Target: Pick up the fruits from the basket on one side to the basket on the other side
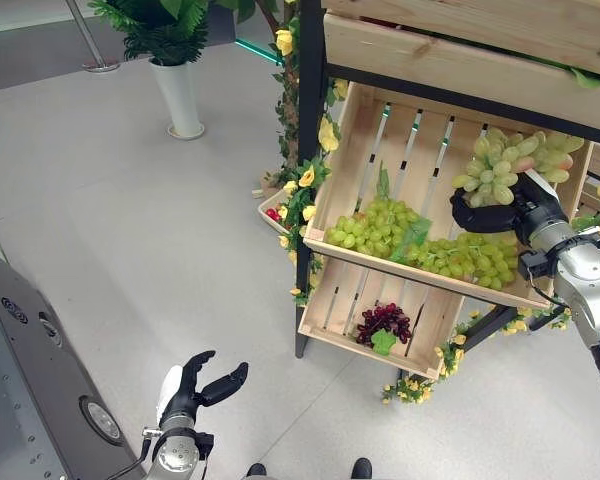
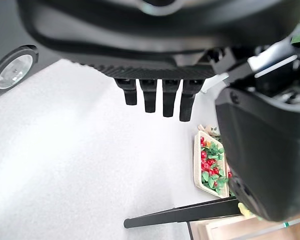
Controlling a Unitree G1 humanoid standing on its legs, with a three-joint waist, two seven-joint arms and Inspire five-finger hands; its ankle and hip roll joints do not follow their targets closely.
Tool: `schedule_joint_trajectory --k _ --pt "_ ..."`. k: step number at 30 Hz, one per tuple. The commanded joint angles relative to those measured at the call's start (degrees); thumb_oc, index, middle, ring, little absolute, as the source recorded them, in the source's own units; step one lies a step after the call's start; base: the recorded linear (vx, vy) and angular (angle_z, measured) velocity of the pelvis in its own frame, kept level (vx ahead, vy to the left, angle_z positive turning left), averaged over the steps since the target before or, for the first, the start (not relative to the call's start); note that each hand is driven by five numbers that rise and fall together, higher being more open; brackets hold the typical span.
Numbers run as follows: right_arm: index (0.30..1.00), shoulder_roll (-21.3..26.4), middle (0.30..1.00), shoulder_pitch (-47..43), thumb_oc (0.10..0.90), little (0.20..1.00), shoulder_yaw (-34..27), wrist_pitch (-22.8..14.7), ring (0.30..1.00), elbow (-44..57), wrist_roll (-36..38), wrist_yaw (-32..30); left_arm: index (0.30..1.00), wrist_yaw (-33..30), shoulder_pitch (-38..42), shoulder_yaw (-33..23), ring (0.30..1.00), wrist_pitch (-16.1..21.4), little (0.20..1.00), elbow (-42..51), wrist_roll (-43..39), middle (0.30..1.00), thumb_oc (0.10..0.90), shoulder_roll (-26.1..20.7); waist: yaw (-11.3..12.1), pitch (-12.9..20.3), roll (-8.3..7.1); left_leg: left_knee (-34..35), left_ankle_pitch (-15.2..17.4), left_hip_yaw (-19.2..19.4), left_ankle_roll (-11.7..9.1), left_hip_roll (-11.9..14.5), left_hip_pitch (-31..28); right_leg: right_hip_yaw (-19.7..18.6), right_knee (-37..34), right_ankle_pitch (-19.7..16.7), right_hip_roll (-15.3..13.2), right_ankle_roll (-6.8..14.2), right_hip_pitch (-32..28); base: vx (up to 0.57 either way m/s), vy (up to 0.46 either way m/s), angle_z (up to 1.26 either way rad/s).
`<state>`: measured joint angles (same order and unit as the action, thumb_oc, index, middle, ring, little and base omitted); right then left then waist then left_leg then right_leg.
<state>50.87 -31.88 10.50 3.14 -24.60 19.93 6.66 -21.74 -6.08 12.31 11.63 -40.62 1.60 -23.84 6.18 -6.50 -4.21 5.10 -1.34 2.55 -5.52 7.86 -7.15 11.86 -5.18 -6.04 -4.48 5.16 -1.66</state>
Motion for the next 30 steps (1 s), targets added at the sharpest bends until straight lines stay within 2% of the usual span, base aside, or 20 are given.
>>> schedule_joint_trajectory --k 1,6,9,12,16,18,23,24,25,30 --pt "0.300 7.1 0.300 -13.2 0.400 0.300 2.3 -7.1 0.300 -2.4 -4.1 -6.6 0.900 -0.4 4.9 3.2 0.900 2.8 0.900 2.7 0.9 0.900 0.800 -3.6 1.7 3.0 -2.97 -0.1 2.7 -1.2 2.2 -3.6 1.5 1.6 1.1 4.4 -4.0 3.0 -4.9 0.02 -0.004 0.06" --pt "0.300 9.5 0.300 -17.8 0.400 0.300 10.2 -6.8 0.300 -9.4 -15.2 -8.1 0.900 0.4 5.6 4.8 0.900 2.6 0.900 4.6 0.1 0.900 0.800 -4.5 3.0 2.6 -3.39 -0.1 2.5 -2.2 2.3 -3.9 1.9 2.4 0.9 4.0 -4.1 3.2 -5.0 0.02 -0.005 0.10" --pt "0.300 10.6 0.300 -20.2 0.400 0.300 15.1 -5.1 0.300 -11.8 -20.3 -8.5 0.900 0.7 5.7 5.2 0.900 2.3 0.900 5.9 -0.1 0.900 0.800 -5.2 3.7 2.4 -3.76 -0.1 2.4 -2.6 2.4 -4.0 2.1 3.0 0.8 3.8 -4.1 3.3 -5.1 0.02 -0.011 0.11" --pt "0.300 10.7 0.300 -21.7 0.400 0.300 18.5 -3.4 0.300 -15.0 -21.1 -7.7 0.900 0.9 5.9 5.6 0.900 2.1 0.900 6.9 -0.3 0.900 0.800 -6.0 4.2 2.3 -4.13 -0.1 2.5 -2.8 2.5 -4.1 2.1 3.2 0.7 3.7 -4.1 3.3 -5.1 0.03 -0.012 0.18" --pt "0.300 9.2 0.300 -21.5 0.400 0.300 19.0 -1.2 0.300 -16.7 -20.8 -5.0 0.900 2.2 6.2 5.7 0.900 1.8 0.900 8.1 0.5 0.900 0.800 -6.7 4.7 2.0 -4.07 -0.1 2.3 -3.1 2.6 -4.2 2.3 3.5 0.8 3.6 -4.2 3.4 -5.0 0.02 -0.003 0.04" --pt "0.300 7.4 0.300 -20.5 0.400 0.300 18.3 -0.5 0.300 -17.6 -17.0 -3.0 0.900 3.5 6.4 6.4 0.900 2.1 0.900 8.7 2.0 0.900 0.800 -7.5 5.0 1.8 -3.88 -0.1 2.4 -3.3 2.7 -4.2 2.3 3.6 0.9 3.6 -4.3 3.4 -4.9 0.02 0.003 0.01" --pt "0.300 5.1 0.300 -19.1 0.400 0.300 18.8 -0.1 0.300 -20.1 -23.5 0.8 0.900 3.7 7.1 6.8 0.900 1.8 0.900 8.6 1.5 0.900 0.800 -7.4 5.2 1.7 -3.42 -0.1 2.4 -3.3 2.8 -4.4 2.3 3.7 0.9 3.6 -4.5 3.5 -5.0 0.02 0.001 0.05" --pt "0.705 5.4 0.705 -19.2 0.670 0.705 19.7 0.1 0.705 -20.7 -23.9 1.0 0.900 3.5 7.2 6.8 0.900 1.6 0.900 8.9 1.5 0.900 0.800 -7.5 5.2 1.6 -3.47 -0.1 2.5 -3.2 2.8 -4.4 2.3 3.7 0.9 3.5 -4.5 3.5 -5.0 0.01 -0.016 0.09" --pt "0.900 5.5 0.900 -19.3 0.800 0.900 20.0 0.6 0.900 -20.8 -23.5 1.2 0.900 3.4 7.3 6.9 0.900 1.7 0.900 8.8 1.5 0.900 0.800 -7.6 5.2 1.5 -3.55 -0.1 2.4 -3.1 2.8 -4.4 2.3 3.8 0.8 3.5 -4.5 3.5 -5.0 -0.01 -0.013 0.13" --pt "0.900 5.9 0.900 -20.1 0.800 0.900 19.7 1.8 0.900 -22.7 -23.9 -0.8 0.900 3.4 7.4 7.0 0.900 2.8 0.900 8.4 1.3 0.900 0.800 -7.7 5.0 1.5 -3.31 -0.1 2.5 -3.0 2.8 -4.5 2.3 3.7 1.1 3.4 -4.6 3.6 -4.7 0.00 -0.002 0.04"
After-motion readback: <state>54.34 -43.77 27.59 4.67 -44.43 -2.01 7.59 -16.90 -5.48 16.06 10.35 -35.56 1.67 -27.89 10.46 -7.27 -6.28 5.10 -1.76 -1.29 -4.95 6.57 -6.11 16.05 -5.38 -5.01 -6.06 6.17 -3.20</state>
